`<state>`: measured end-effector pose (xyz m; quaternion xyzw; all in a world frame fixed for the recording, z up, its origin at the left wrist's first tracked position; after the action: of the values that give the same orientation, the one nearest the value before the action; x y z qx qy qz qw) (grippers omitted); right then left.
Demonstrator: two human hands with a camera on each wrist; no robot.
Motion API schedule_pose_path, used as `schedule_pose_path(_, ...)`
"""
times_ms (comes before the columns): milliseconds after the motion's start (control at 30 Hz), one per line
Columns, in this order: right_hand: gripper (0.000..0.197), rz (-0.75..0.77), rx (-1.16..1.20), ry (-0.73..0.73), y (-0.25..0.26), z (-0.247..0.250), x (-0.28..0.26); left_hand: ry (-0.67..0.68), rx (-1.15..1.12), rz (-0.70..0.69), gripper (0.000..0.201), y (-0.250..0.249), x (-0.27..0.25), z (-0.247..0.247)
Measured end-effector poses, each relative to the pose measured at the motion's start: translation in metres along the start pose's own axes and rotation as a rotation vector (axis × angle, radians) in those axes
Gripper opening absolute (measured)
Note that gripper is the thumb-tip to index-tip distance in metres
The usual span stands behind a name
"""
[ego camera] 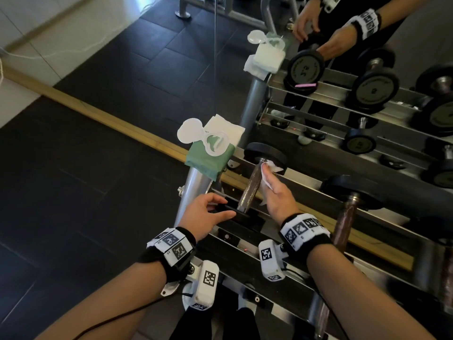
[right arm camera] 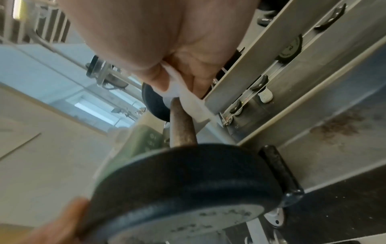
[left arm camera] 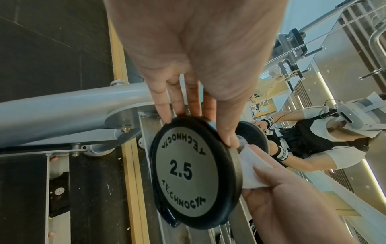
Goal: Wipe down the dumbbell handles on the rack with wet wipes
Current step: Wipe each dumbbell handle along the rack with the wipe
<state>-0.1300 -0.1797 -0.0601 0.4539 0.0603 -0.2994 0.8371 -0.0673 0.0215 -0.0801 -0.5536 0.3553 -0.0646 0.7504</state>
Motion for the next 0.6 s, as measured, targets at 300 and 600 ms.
schedule_pose_path(300, 0.042, 0.145, -0.202, 0.245, -0.01, -0.036, -0.032, 0.026, -0.013, -0.01, 0.032, 0.0, 0.001, -0.001)
schedule_pose_path(600, 0.027, 0.081, -0.13, 0.173, 0.022, 0.017, -0.046, 0.14, 0.096, -0.015, 0.04, -0.021, 0.001, -0.003)
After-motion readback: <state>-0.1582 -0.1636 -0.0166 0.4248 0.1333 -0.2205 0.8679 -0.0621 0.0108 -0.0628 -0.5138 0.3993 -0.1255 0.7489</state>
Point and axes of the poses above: each hand's wrist, its own x-axis towards the middle knuckle, its own z-axis out of the back of the hand, y = z × x, the point moved 8 cm from there along x, towards the middle knuckle, and after that the axes turned 11 degrees about -x, right-handed, at the moved point
